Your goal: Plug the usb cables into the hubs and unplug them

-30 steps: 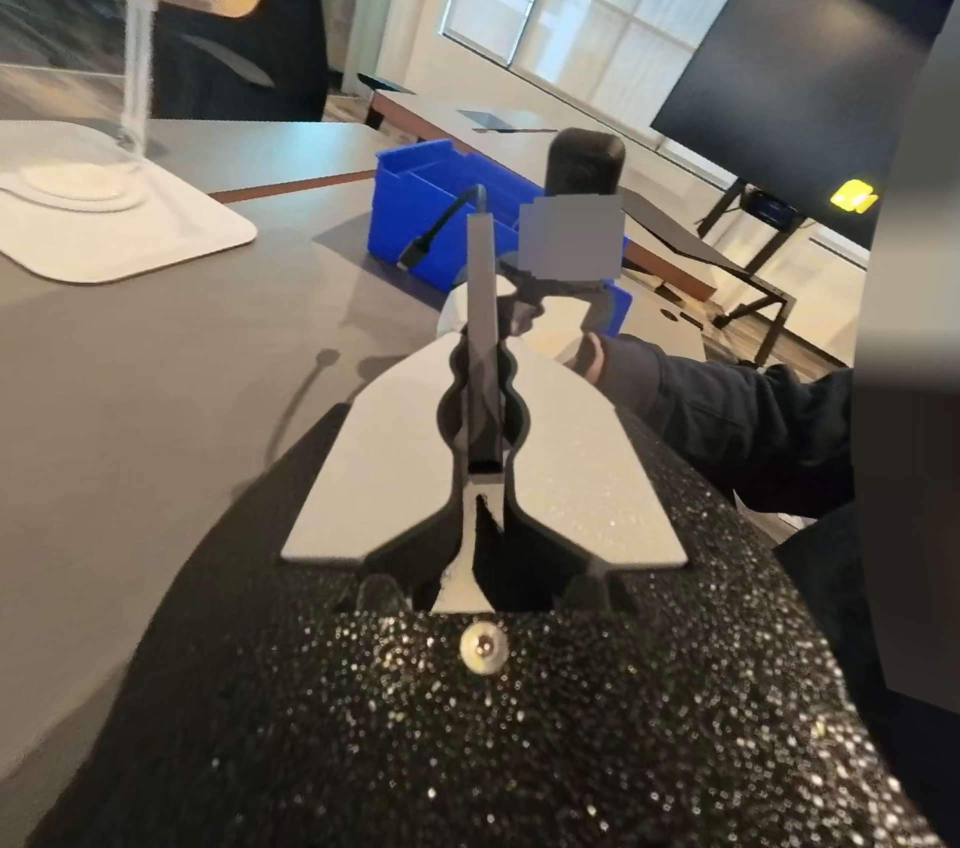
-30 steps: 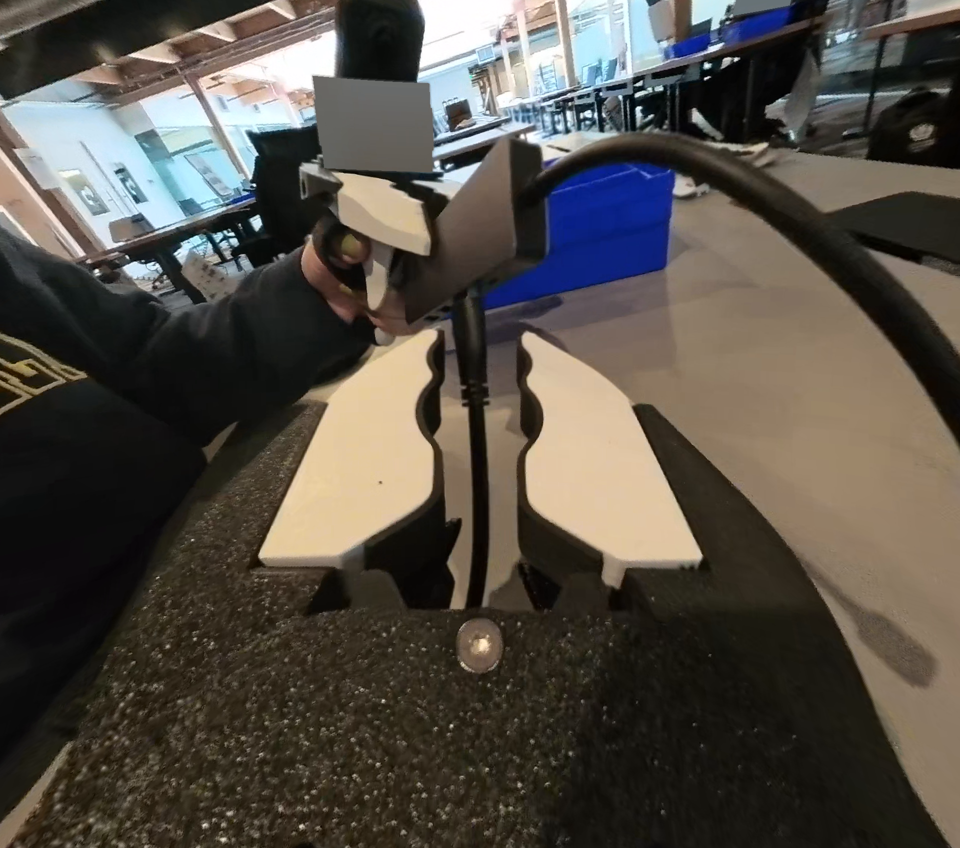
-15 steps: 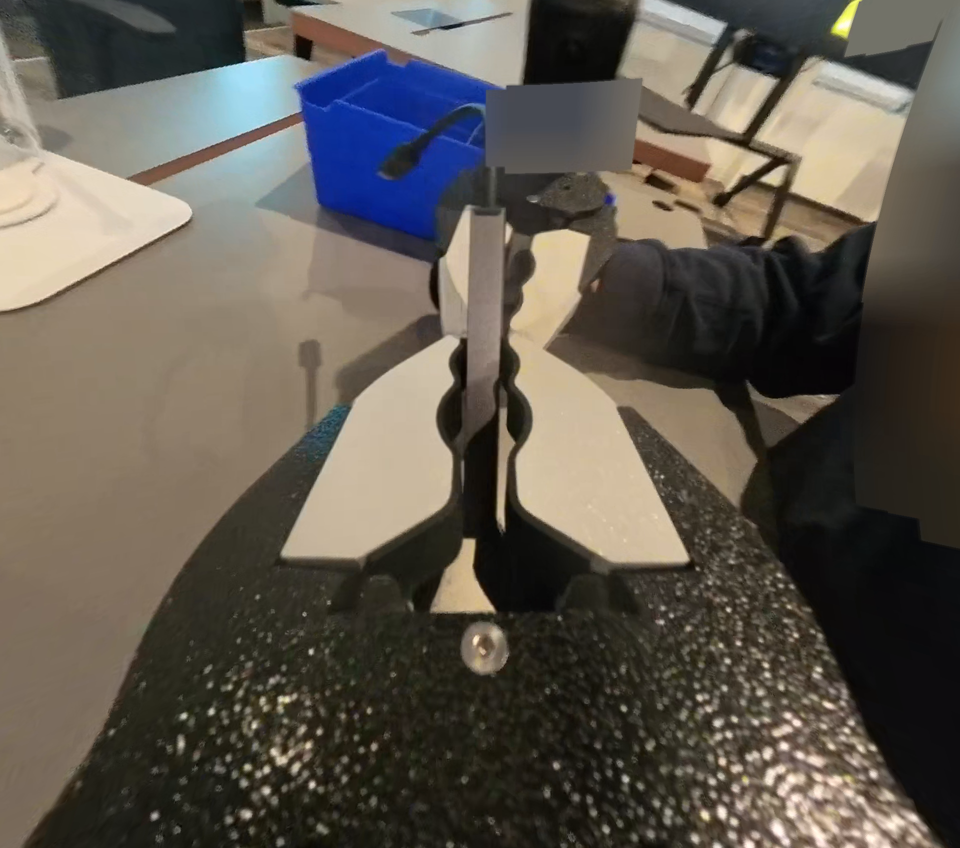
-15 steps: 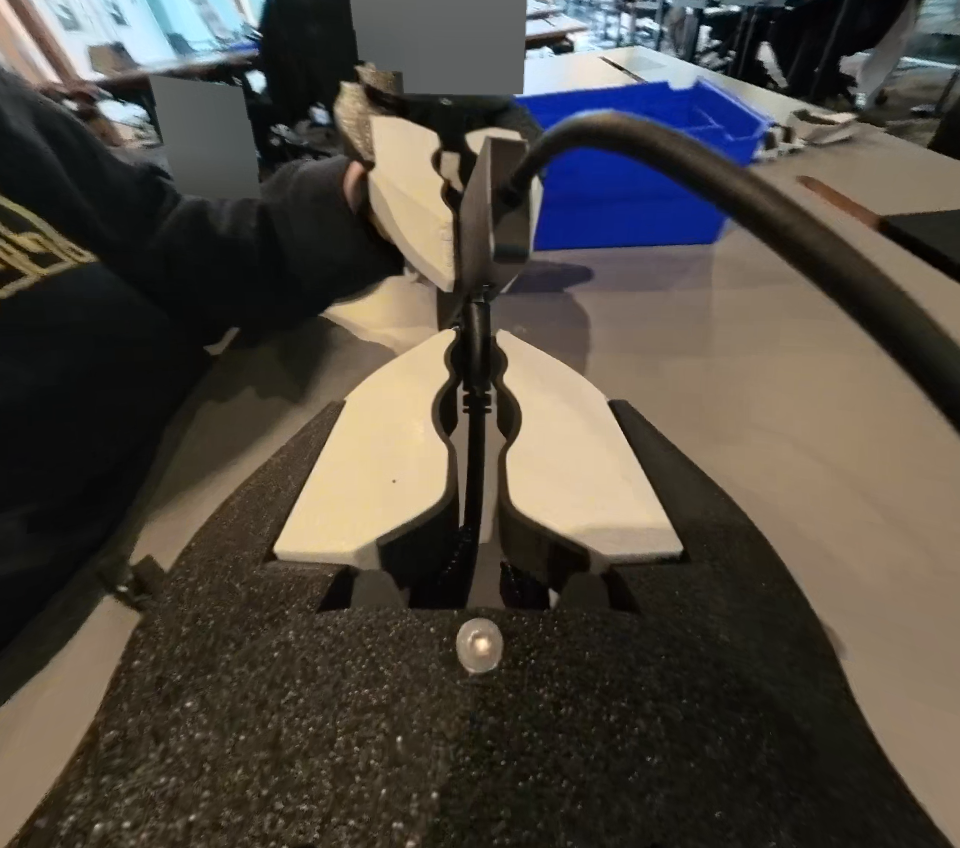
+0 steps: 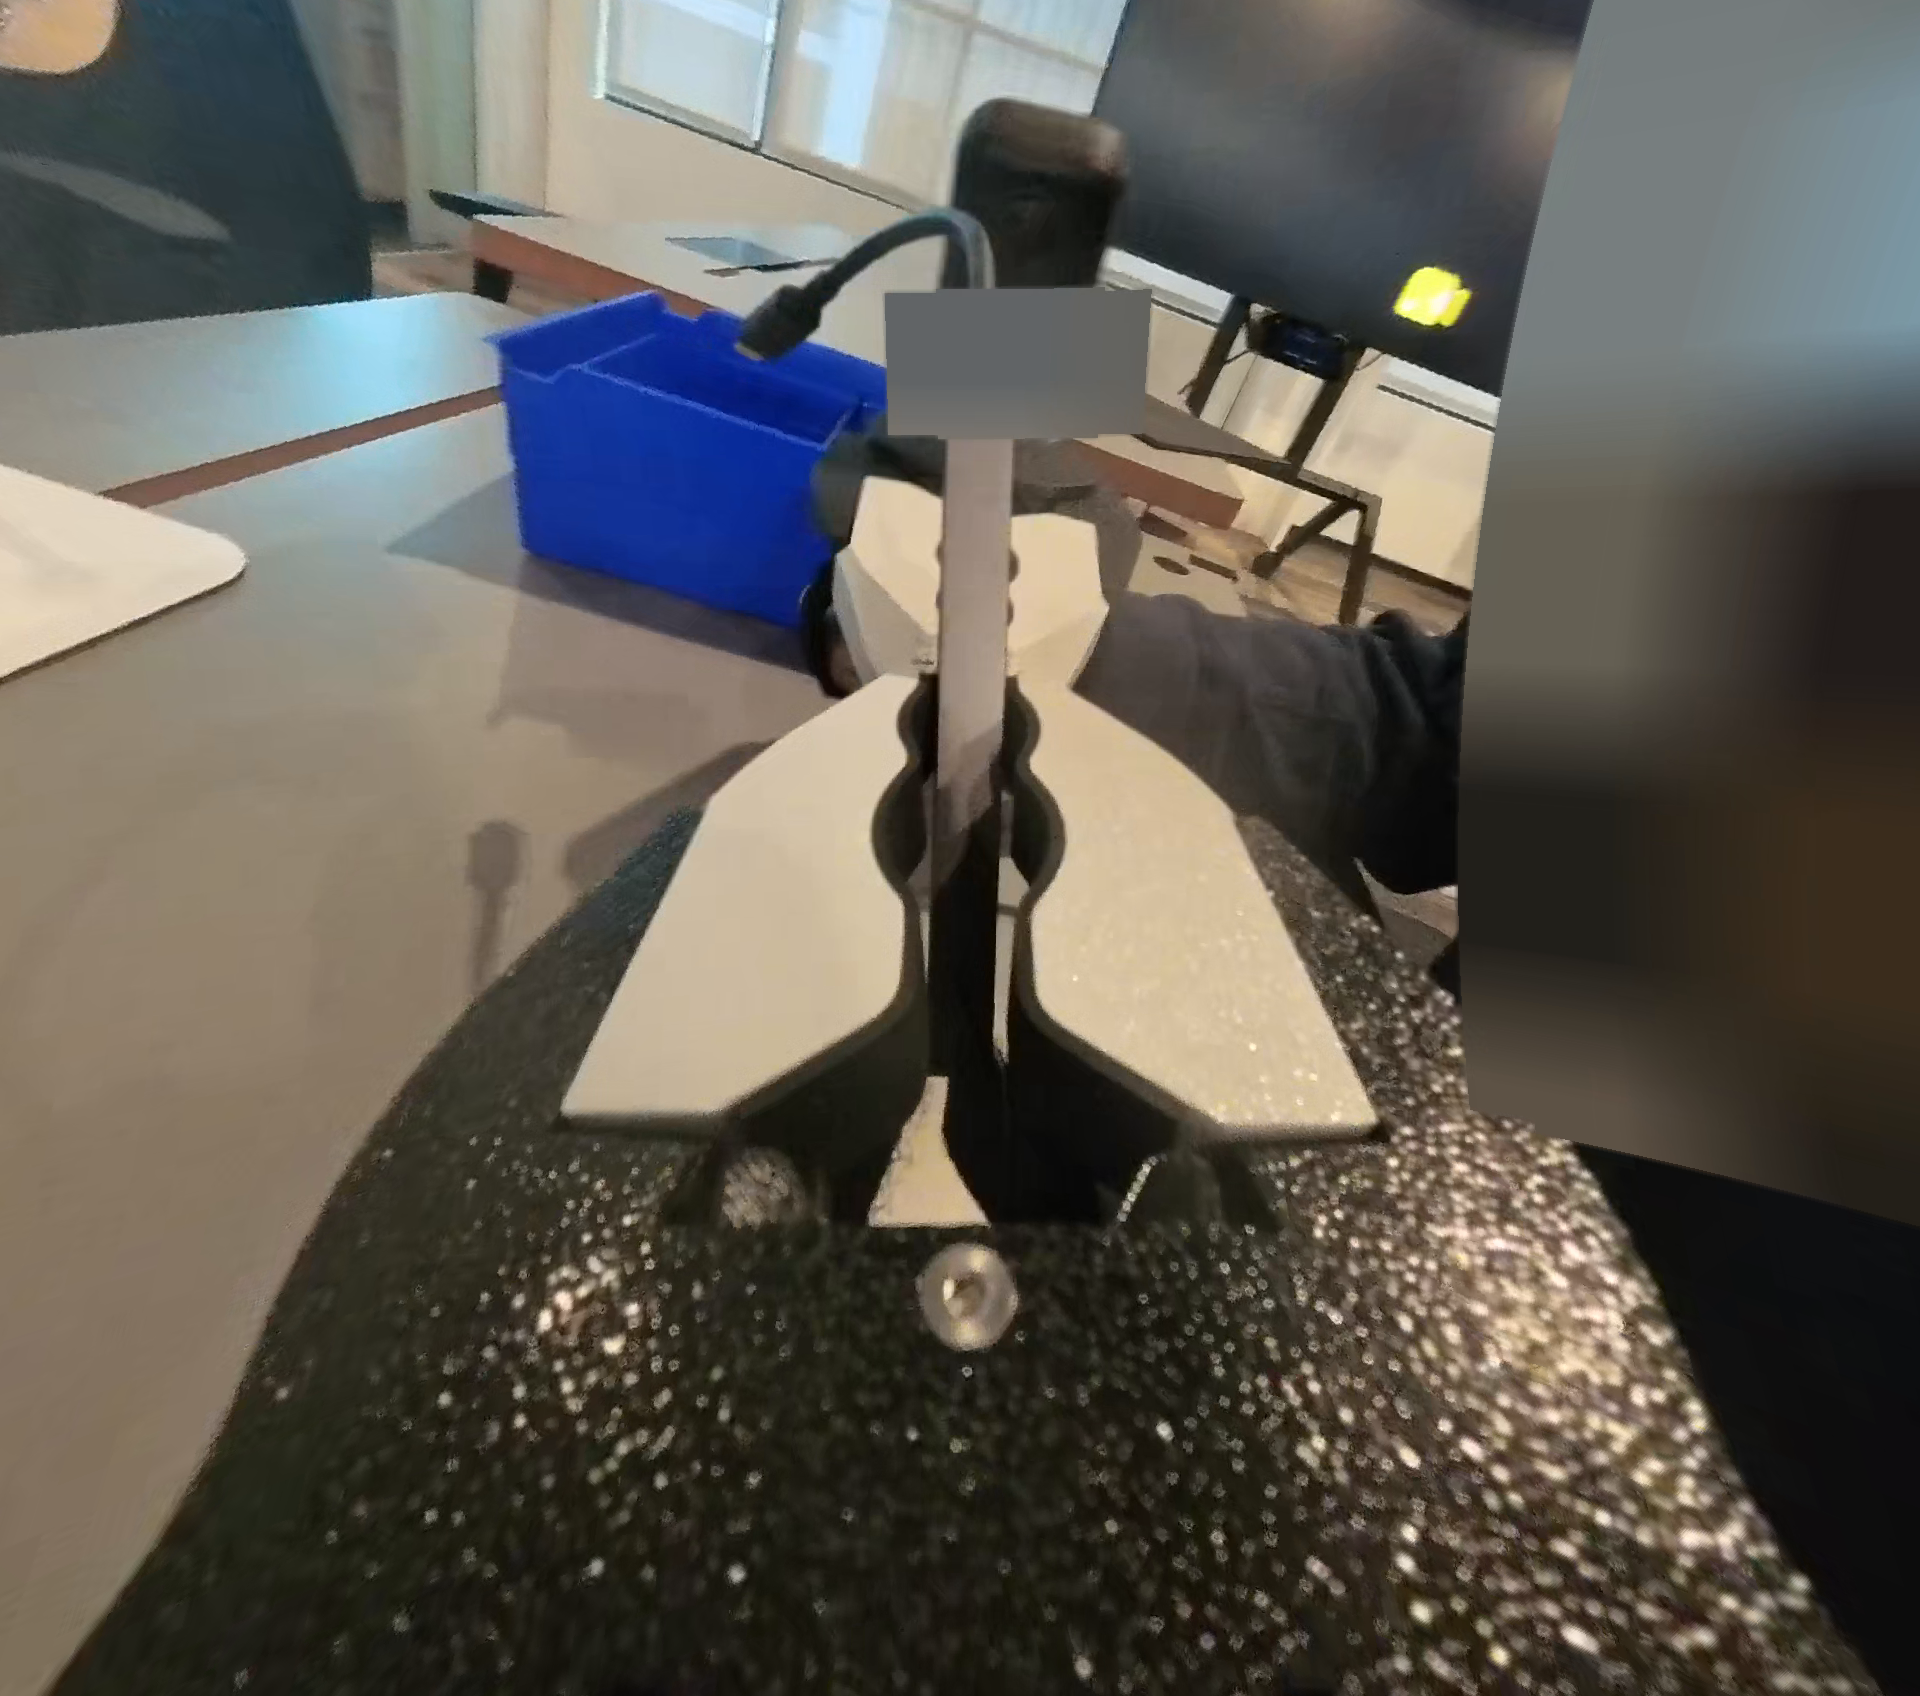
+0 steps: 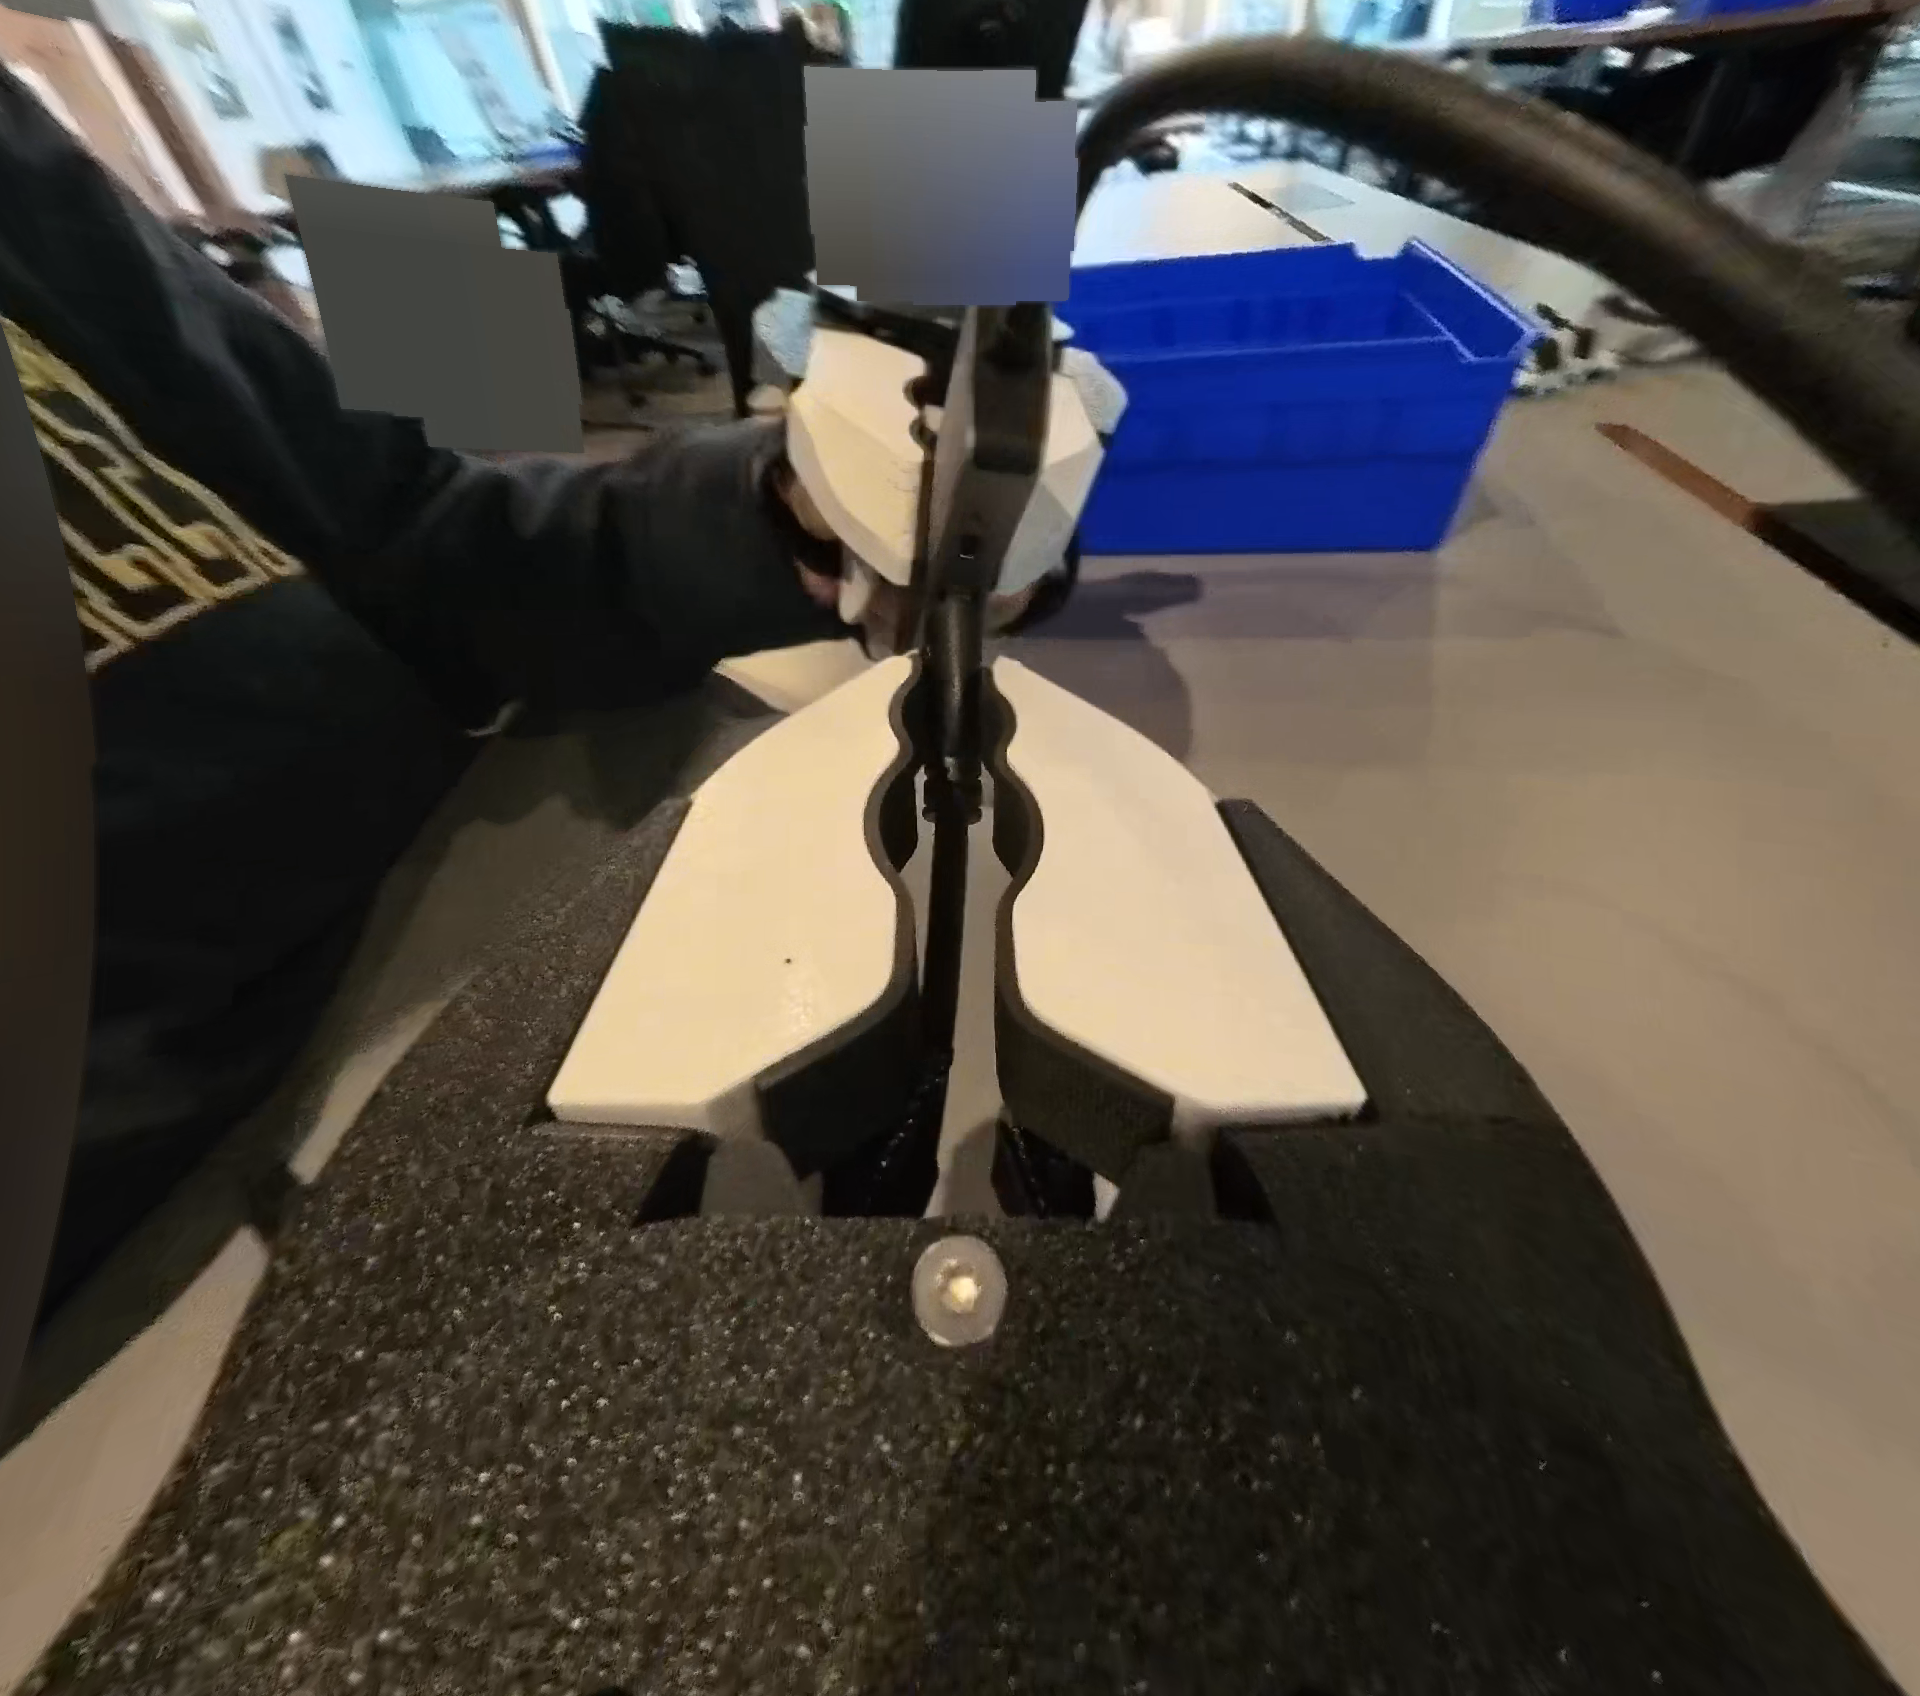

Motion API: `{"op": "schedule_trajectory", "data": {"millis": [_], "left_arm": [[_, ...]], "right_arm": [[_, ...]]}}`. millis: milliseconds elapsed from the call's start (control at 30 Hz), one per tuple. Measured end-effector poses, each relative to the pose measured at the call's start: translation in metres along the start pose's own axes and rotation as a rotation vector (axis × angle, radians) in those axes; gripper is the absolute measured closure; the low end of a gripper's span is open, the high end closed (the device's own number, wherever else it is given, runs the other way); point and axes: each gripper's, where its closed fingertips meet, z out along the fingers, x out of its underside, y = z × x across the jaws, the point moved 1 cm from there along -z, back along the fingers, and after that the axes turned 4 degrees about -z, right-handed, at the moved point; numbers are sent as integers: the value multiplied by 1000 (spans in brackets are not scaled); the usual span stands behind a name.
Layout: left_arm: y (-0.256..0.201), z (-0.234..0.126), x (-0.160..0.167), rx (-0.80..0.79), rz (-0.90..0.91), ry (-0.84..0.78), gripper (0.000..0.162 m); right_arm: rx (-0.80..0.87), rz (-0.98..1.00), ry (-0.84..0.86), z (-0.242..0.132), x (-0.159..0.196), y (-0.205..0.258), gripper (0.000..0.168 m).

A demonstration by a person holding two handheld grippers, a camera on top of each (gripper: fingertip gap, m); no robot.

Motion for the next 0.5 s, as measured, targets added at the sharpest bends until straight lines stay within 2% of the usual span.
{"op": "schedule_trajectory", "data": {"millis": [100,300,433,500], "left_arm": [[6,-1,1,-65,35,8,151],[-9,-3,3,73,21,-11,151],[2,-3,0,-33,60,-52,151],[1,-3,-3,-44,88,-63,151]], "right_arm": [[62,-35,41,0,2,-4,159],[-83,13,5,1,0,12,159],[61,-68,28,2,-1,-2,159],[72,-84,10,2,-5,-2,159]]}}
